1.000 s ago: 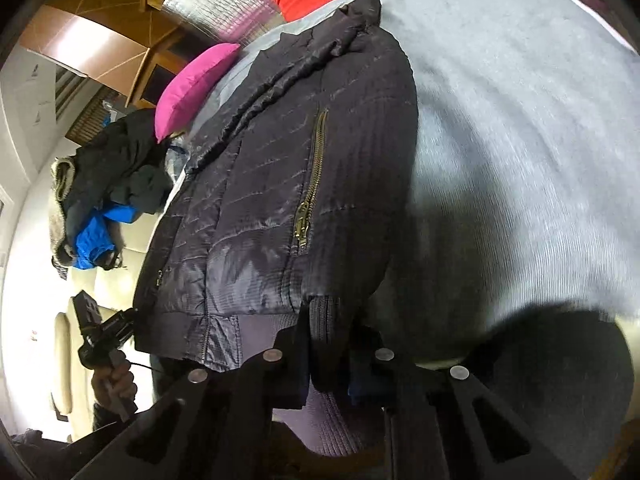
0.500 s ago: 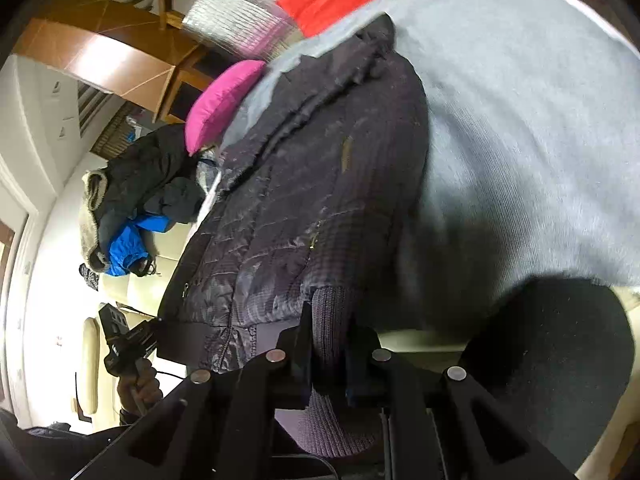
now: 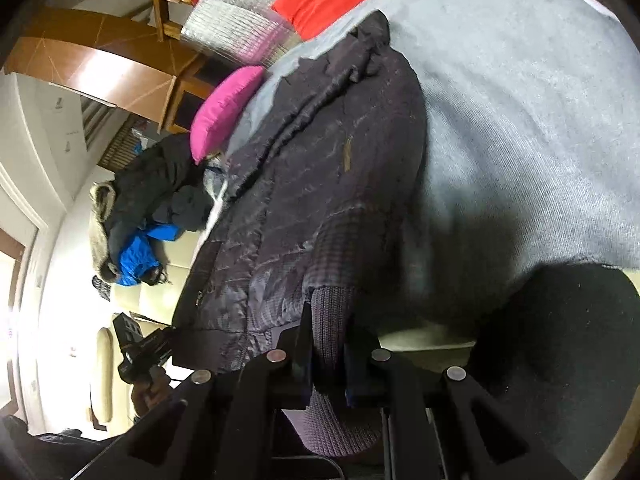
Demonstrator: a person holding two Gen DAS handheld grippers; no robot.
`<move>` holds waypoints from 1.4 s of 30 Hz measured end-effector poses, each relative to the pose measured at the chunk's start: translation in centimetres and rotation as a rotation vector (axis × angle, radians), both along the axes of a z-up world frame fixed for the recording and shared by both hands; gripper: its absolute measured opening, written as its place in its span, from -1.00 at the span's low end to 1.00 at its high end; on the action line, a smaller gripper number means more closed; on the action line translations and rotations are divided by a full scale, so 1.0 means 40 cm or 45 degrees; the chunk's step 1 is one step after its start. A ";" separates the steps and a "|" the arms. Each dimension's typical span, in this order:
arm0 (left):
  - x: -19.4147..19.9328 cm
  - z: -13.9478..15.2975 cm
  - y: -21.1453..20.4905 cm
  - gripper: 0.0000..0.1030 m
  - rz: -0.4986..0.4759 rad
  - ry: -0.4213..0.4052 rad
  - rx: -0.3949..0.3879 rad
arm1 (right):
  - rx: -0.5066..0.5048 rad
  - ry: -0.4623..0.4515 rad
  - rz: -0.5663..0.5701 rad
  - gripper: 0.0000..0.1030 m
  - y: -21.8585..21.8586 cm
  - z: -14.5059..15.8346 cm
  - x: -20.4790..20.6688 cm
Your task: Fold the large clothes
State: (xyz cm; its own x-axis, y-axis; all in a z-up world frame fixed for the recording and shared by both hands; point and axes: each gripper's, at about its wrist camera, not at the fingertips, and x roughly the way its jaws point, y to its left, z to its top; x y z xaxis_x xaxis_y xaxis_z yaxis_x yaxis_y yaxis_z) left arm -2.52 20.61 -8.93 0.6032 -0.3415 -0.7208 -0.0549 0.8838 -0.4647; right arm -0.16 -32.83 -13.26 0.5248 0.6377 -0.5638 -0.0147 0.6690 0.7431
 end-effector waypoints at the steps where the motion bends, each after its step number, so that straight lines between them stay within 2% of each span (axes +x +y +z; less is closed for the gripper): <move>1: 0.002 0.013 0.001 -0.68 0.001 -0.021 -0.003 | 0.002 -0.024 0.003 -0.77 0.001 0.016 0.002; 4: 0.014 0.004 0.012 -0.68 0.004 0.002 -0.001 | 0.000 -0.050 0.011 -0.77 -0.001 0.029 0.010; 7: 0.015 -0.025 0.026 -0.68 0.023 0.061 -0.037 | 0.018 -0.019 0.009 -0.77 -0.004 0.006 0.014; 10: 0.003 0.000 0.028 -0.68 0.030 0.014 -0.052 | 0.043 -0.035 -0.002 -0.77 -0.007 0.018 0.010; 12: 0.010 0.011 0.025 -0.68 0.029 0.003 -0.029 | 0.038 -0.070 0.004 -0.78 -0.010 0.037 0.015; 17: 0.021 -0.030 0.017 -0.68 0.028 0.093 -0.007 | 0.049 -0.029 0.011 -0.78 -0.014 0.008 0.029; 28: 0.021 -0.030 0.025 -0.68 0.030 0.085 -0.029 | 0.056 -0.063 0.025 -0.78 -0.008 0.028 0.038; 42: 0.022 -0.050 0.023 -0.68 0.039 0.109 -0.032 | 0.056 -0.032 0.023 -0.78 0.001 0.007 0.039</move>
State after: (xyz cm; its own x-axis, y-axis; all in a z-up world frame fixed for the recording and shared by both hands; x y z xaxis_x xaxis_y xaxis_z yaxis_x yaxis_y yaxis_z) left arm -1.63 21.52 -10.94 0.5500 -0.3424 -0.7618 -0.1220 0.8694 -0.4788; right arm 1.39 -32.80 -12.98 0.5268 0.6711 -0.5217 -0.0454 0.6351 0.7711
